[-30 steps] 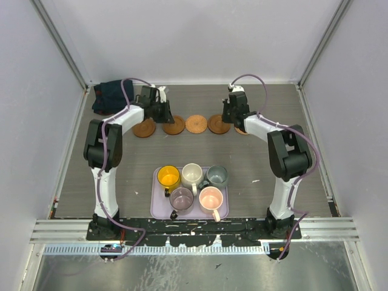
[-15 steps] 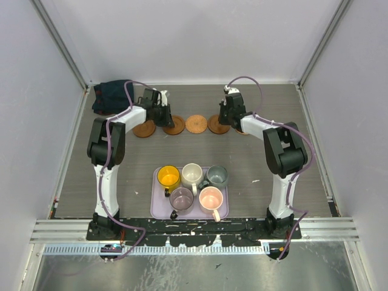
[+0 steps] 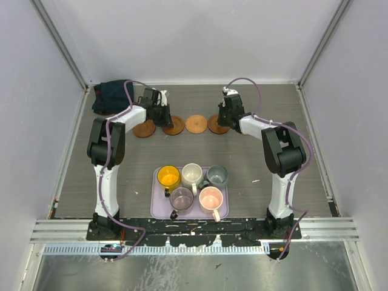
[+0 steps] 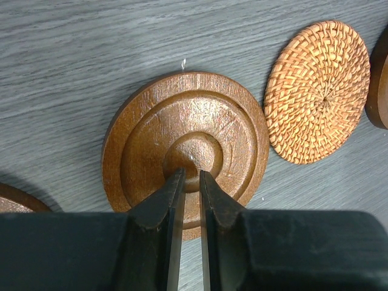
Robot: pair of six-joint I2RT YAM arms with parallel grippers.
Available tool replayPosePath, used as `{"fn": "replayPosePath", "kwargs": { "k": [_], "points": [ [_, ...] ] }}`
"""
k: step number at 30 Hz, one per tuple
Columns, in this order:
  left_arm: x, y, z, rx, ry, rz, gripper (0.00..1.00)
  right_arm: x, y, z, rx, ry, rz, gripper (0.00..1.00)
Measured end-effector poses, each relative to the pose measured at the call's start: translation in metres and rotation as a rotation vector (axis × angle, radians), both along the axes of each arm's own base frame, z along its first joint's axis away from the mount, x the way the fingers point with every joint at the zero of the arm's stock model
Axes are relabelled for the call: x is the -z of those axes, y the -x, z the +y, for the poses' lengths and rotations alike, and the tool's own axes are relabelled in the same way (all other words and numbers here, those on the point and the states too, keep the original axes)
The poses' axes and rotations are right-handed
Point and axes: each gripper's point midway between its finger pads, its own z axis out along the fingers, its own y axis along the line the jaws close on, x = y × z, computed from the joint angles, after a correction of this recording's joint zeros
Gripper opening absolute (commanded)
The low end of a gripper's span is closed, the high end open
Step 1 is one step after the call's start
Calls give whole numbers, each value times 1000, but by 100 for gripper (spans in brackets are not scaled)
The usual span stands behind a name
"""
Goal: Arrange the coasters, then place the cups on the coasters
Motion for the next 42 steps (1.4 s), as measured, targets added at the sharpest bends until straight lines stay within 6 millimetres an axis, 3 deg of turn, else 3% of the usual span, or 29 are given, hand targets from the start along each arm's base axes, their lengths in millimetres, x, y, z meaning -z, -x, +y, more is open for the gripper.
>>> {"fn": "replayPosePath", "kwargs": {
  "k": [16,42],
  "points": [
    [0,-1,3,-8,0,4,17,23,8,-9,26,43,62,12],
    [0,-2,7,-11,5,4,16,23,-1,-21,97,85,45,12]
  ]
}}
